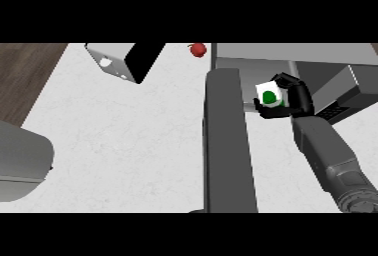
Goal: Pick up the milk, place it into the microwave and close the microwave
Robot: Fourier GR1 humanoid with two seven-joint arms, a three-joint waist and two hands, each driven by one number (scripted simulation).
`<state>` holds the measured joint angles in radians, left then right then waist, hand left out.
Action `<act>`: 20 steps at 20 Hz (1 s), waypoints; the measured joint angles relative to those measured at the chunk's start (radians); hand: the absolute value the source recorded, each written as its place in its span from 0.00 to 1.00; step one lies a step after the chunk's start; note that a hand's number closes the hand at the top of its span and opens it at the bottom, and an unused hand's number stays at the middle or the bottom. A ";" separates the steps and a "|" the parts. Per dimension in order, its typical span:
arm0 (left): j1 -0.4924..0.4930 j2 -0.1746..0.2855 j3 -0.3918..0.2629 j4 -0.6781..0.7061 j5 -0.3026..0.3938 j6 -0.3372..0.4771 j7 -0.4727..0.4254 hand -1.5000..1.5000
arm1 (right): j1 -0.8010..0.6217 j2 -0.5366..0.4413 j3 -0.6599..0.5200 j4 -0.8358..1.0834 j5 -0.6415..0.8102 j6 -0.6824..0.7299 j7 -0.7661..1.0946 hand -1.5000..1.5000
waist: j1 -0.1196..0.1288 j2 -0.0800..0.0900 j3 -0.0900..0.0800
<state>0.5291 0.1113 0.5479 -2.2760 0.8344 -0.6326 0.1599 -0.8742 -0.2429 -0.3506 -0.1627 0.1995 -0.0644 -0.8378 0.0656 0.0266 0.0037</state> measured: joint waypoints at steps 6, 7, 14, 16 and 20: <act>-0.043 0.011 -0.018 0.002 -0.001 0.010 0.009 0.00 | -0.059 -0.042 0.021 0.018 0.039 -0.095 0.047 1.00 | 0.026 0.014 0.001; -0.049 0.011 -0.022 0.003 -0.003 0.008 0.009 0.00 | -0.065 -0.045 0.024 0.021 0.045 -0.120 0.052 1.00 | 0.031 0.016 0.001; -0.100 0.042 -0.018 0.037 0.001 0.016 0.014 0.00 | -0.108 -0.081 0.026 0.040 0.065 -0.234 0.105 1.00 | 0.058 0.034 0.002; -0.108 0.048 -0.017 0.037 0.005 0.015 0.014 0.00 | -0.116 -0.097 0.024 0.046 0.067 -0.250 0.119 1.00 | 0.069 0.039 0.003; -0.129 0.055 -0.024 0.047 -0.002 0.014 0.016 0.00 | -0.135 -0.128 0.021 0.050 0.071 -0.268 0.137 1.00 | 0.079 0.048 0.004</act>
<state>0.4006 0.1663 0.5238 -2.2292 0.8322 -0.6189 0.1754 -1.0092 -0.3710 -0.3291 -0.1131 0.2701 -0.3322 -0.7007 0.1445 0.0747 0.0079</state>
